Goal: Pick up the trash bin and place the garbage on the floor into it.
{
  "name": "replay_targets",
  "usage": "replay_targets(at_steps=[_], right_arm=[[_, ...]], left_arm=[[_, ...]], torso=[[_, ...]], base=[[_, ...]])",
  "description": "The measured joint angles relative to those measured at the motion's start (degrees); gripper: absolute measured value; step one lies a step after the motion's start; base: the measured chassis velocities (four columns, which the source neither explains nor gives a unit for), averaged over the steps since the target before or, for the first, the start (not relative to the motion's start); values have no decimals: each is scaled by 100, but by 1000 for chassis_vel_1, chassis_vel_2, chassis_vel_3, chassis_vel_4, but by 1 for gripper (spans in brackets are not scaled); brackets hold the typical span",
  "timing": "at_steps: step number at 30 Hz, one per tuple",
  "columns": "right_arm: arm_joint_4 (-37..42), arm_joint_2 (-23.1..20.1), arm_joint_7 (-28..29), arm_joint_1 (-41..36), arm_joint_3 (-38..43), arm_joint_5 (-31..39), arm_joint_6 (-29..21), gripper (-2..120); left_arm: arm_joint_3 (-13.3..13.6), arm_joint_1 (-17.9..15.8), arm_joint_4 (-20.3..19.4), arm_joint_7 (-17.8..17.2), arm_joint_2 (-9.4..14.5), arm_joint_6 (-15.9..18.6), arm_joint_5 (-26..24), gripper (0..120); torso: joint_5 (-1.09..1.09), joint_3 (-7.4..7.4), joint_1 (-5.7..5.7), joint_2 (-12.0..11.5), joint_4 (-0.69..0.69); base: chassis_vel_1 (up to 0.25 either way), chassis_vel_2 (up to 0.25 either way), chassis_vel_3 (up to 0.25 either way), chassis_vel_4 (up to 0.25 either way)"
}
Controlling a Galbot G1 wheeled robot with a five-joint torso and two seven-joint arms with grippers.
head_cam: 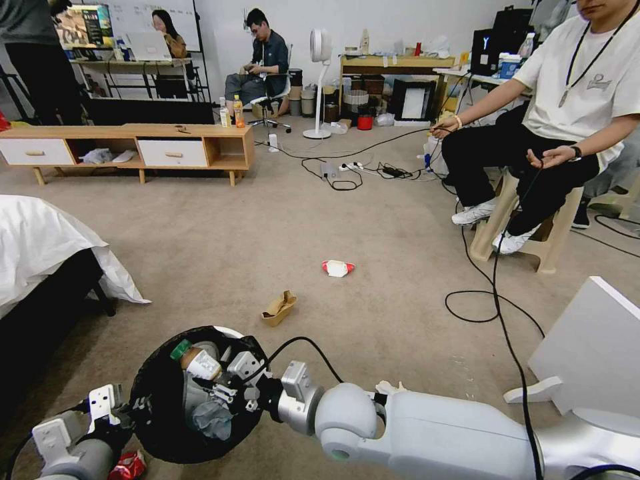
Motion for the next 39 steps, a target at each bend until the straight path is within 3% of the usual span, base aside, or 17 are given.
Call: replay_targets(at_steps=[27,29,39], right_arm=[[-539,69,91,-378,-12,-336,-108,29],[-517,34,96,-412,-7,-339,-130,31],[-473,-50,133,-449,54,-374,-155,65]], left_arm=[[88,-39,25,32,-44,4,19,1],[90,-41,35,36,-43,5,16,1],[79,-51,109,7,-34,5,42,1]], torso=[[0,0,0,0,0],[0,0,0,0,0],[0,0,0,0,0]], base=[[0,0,0,0],[0,0,0,0],[0,0,0,0]])
